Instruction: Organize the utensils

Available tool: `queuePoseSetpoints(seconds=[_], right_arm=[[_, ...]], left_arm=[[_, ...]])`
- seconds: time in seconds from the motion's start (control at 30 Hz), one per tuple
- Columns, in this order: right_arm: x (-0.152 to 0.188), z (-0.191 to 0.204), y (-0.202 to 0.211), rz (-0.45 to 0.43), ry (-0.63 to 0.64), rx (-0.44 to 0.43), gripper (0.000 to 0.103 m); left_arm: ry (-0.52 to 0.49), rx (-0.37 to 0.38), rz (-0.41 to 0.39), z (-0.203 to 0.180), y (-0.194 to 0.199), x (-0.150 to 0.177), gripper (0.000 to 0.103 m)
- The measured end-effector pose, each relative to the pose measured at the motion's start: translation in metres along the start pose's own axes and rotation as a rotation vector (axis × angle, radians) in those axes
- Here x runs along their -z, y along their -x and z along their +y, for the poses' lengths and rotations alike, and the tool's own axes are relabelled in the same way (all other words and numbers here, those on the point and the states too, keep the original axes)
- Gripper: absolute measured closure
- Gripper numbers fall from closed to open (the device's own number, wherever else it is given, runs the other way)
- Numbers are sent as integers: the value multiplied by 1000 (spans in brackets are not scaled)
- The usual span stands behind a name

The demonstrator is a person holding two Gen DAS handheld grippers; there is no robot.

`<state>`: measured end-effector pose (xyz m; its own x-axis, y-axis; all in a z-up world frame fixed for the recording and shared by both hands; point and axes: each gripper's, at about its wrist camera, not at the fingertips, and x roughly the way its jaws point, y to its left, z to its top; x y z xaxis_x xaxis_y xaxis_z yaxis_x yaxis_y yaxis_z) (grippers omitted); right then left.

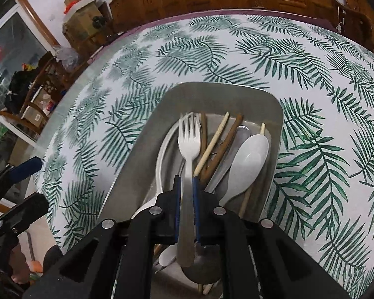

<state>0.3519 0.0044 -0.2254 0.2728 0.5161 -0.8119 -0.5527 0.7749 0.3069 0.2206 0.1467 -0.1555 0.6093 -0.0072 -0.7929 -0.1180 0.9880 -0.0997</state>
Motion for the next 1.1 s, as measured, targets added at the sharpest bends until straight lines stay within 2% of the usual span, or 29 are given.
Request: queuePoseSetpoints(seconds=[0.17,0.37,0.73,0.9,0.97,1.03,1.1], right_arm=[[4,2,19,-36,25,5,90],[17,1,65,-125,55,18,90],[61,-10,144,-256,53,42,90],[86,-15,169,-290,57,72,75],[95,-17,176,-300,52,89,60],[105,-22,185,-315,37,100,52],[113,-28,192,-329,23,110,40]], left_arm=[[-4,-2,-12,-4,8,0,15],[-19,0,-39,-19,27,0,15],[-41,-5,-101,-53,64,17,15],[-55,3,-109,-71,75,29,15],[-61,5,-112,-77,78,33,15],[-72,6,-113,-85,81,37,14],[-79,11,-120,-91,85,42,9]])
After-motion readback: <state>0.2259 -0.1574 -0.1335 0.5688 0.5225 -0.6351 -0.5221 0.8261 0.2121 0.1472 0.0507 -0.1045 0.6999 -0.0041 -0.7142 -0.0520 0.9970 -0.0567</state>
